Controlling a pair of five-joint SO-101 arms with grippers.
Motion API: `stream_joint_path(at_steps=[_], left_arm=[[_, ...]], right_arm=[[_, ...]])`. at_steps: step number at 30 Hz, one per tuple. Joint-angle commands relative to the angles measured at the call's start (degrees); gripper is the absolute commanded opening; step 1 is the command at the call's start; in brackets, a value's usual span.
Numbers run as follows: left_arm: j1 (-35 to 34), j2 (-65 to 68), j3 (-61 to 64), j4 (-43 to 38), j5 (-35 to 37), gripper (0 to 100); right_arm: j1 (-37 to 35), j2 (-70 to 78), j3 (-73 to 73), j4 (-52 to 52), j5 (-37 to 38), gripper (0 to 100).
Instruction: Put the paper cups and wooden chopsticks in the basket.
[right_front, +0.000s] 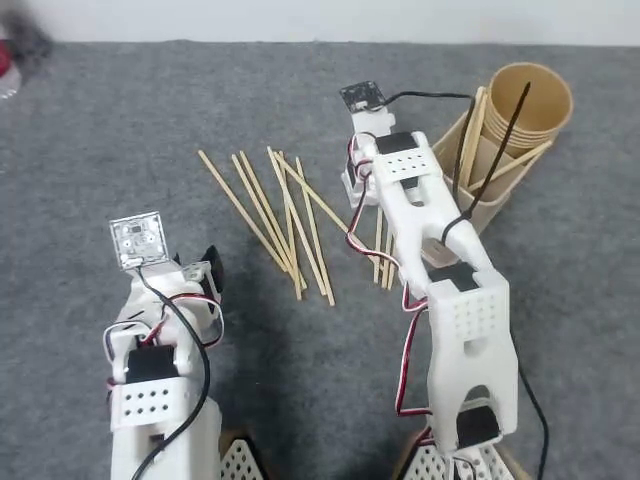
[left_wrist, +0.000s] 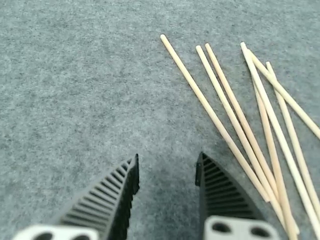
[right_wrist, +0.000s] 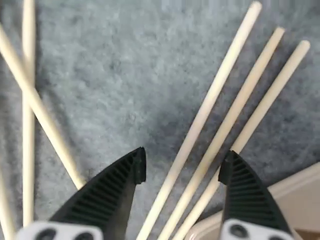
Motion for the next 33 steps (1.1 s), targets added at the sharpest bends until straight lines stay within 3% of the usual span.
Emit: stream_joint_path(at_steps=[1, 17, 33], left_arm=[[0.79, -0.88, -0.31, -1.41, -0.26, 18], [0.88, -0.88, -0.31, -1.32, -0.26, 18], [0.97, -0.88, -0.31, -1.32, -0.26, 18]], right_arm=[[1.45, -3.56, -2.73, 1.71, -0.79, 24.3], [7.08, -3.91, -2.37, 1.71, -0.09, 24.3], [2.07, -3.65, -0.53, 1.54, 2.11, 24.1]])
